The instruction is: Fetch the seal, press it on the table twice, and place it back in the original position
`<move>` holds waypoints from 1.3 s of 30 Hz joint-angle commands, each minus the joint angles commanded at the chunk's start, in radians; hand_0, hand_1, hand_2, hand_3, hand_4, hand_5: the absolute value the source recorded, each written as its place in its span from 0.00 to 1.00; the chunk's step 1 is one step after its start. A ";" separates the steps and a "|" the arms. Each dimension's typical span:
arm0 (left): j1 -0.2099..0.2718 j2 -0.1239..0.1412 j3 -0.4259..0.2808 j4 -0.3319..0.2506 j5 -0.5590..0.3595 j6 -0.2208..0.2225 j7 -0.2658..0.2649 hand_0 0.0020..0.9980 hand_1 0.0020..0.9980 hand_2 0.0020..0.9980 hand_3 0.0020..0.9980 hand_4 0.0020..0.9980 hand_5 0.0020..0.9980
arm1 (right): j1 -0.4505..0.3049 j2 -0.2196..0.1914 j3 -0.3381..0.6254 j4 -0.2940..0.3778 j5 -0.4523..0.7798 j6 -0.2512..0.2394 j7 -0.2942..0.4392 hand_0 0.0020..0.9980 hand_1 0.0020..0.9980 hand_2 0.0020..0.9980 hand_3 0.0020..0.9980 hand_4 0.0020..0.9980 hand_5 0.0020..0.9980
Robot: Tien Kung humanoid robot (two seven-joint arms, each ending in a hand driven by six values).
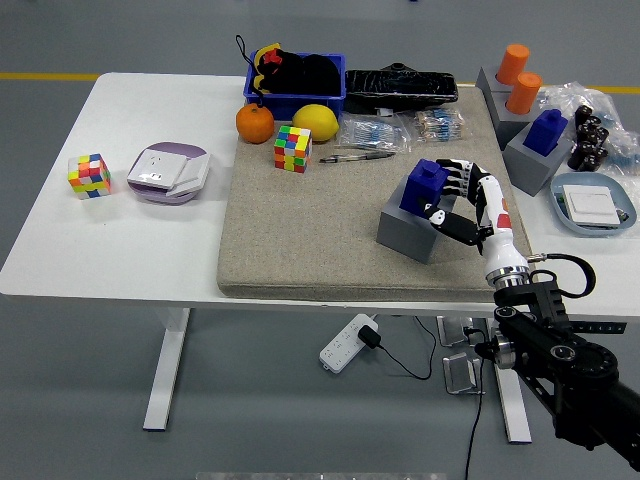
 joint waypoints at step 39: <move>0.001 0.000 0.006 0.002 -0.006 -0.001 0.001 0.72 0.70 0.69 0.72 0.64 0.21 | -0.007 -0.030 0.014 0.036 -0.097 0.061 -0.020 0.88 0.87 0.86 0.82 1.00 0.33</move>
